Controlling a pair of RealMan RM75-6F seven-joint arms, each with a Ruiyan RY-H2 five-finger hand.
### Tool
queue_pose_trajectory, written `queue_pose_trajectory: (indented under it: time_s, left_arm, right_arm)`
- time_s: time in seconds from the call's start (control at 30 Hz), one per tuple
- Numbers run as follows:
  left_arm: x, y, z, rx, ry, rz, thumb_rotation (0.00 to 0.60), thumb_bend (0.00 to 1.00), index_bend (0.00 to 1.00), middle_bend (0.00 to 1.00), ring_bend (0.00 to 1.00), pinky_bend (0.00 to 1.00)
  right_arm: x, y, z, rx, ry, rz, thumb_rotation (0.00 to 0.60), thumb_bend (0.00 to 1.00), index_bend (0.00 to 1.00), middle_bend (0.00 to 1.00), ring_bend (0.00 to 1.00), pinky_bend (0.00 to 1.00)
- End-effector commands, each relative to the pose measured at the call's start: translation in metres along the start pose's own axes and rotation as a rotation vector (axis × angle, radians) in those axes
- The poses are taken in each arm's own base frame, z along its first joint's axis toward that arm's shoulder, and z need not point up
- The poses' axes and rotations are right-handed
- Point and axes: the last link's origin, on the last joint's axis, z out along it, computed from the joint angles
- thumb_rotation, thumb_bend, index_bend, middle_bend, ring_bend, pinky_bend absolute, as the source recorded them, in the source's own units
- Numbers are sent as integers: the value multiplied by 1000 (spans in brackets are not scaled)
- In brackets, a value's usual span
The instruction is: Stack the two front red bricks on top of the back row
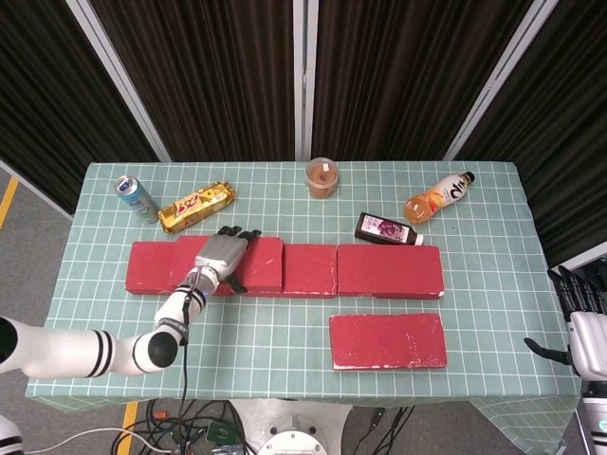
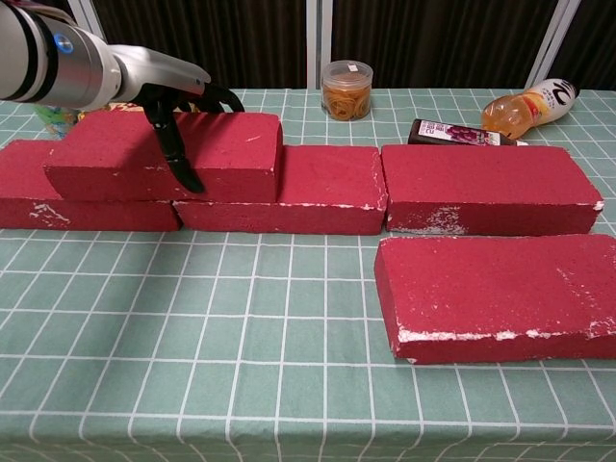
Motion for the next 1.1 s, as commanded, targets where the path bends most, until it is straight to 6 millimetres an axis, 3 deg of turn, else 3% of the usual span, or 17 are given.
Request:
queue_pose_trajectory:
  time_s: [0.03,0.87,1.1]
  left_arm:
    - [0,-1,1,0,5,-5,600,89,50,9,0,8]
    - [6,-1,-10,-11,20,-19,600,61,36,0,0,0]
    - [16,2,-26,-21,24,-8,600,60,35,0,0,0]
  right_arm:
    - [0,0,0,-1,2,1,600,0,0,0,0,0]
    - [2,2,-2,-7,18,1,600,0,0,0,0,0]
    - [7,2,-3,-5,28,1,600,0,0,0,0,0]
